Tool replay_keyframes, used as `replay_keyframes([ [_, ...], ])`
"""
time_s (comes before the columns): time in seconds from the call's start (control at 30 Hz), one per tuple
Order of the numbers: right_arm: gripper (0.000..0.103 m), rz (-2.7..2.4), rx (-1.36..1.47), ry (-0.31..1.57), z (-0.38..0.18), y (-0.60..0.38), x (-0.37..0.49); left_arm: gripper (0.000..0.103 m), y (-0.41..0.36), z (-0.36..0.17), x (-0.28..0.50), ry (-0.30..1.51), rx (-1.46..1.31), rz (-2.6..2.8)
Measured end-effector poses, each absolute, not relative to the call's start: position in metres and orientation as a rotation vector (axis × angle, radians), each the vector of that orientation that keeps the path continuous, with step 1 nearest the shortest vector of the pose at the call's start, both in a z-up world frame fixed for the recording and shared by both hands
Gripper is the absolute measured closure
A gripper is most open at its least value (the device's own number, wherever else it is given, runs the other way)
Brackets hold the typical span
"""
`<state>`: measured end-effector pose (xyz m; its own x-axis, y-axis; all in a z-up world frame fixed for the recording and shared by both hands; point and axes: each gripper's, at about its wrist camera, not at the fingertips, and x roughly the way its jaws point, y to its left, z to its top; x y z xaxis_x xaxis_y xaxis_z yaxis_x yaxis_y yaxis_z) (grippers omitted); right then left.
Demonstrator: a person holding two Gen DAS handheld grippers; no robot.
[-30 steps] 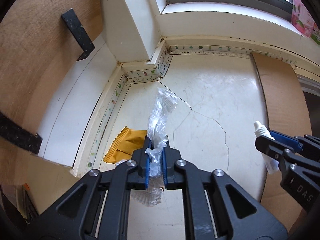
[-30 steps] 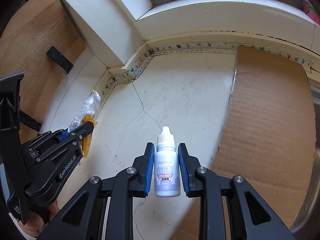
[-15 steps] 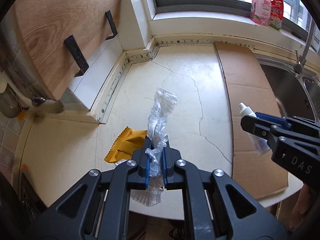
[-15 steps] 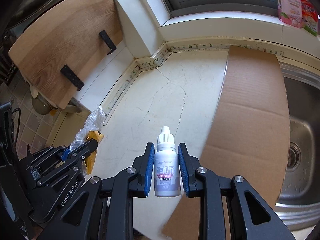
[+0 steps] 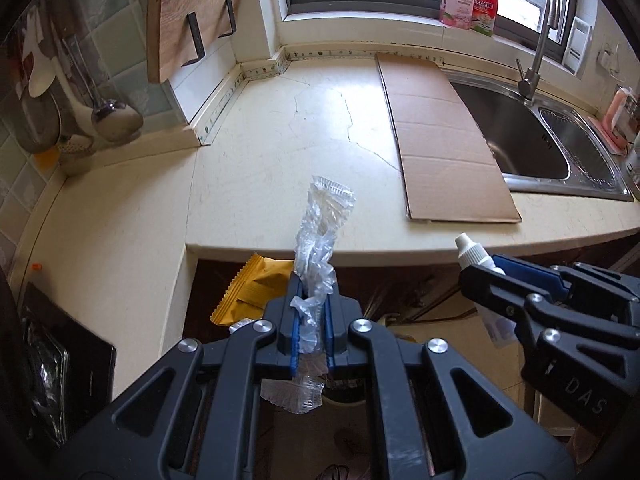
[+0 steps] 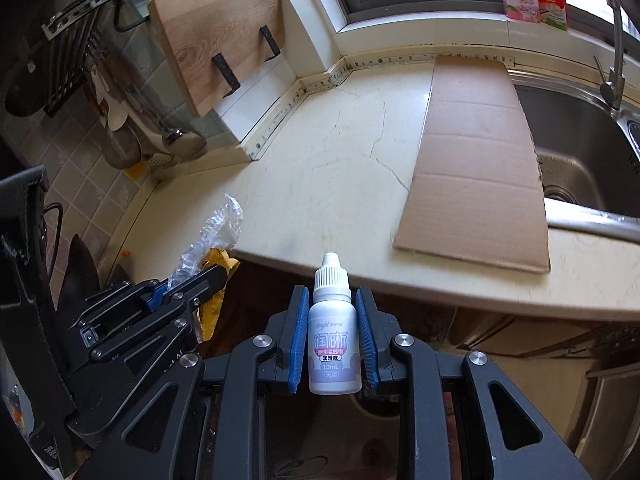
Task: Collect trash
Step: 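Carry the bag, packet and dropper bottle over the trash bin and open both tools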
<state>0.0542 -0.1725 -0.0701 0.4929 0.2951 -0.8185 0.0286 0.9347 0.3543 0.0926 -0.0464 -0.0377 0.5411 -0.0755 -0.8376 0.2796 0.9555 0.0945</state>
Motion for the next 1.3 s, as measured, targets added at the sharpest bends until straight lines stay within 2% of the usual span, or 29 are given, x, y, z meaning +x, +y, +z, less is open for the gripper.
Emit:
replay_keyframes([
  [0.33, 0.079, 0.194, 0.31, 1.135, -0.083, -0.143, -0.05, 0.096, -0.029, -0.063, 0.029, 1.046, 0.185, -0.241],
  [0.63, 0.079, 0.202, 0.305, 1.231, -0.117, -0.142, -0.059, 0.096, -0.027, -0.115, 0.026, 1.129, 0.145, -0.232],
  [0.9, 0.079, 0.199, 0.346, 1.359, -0.204, -0.159, -0.039, 0.096, -0.029, -0.205, 0.039, 1.267, 0.083, -0.161],
  [1.3, 0.079, 0.159, 0.341, 1.487, -0.347, -0.169, -0.024, 0.096, -0.022, -0.333, 0.062, 1.348, 0.003, -0.095],
])
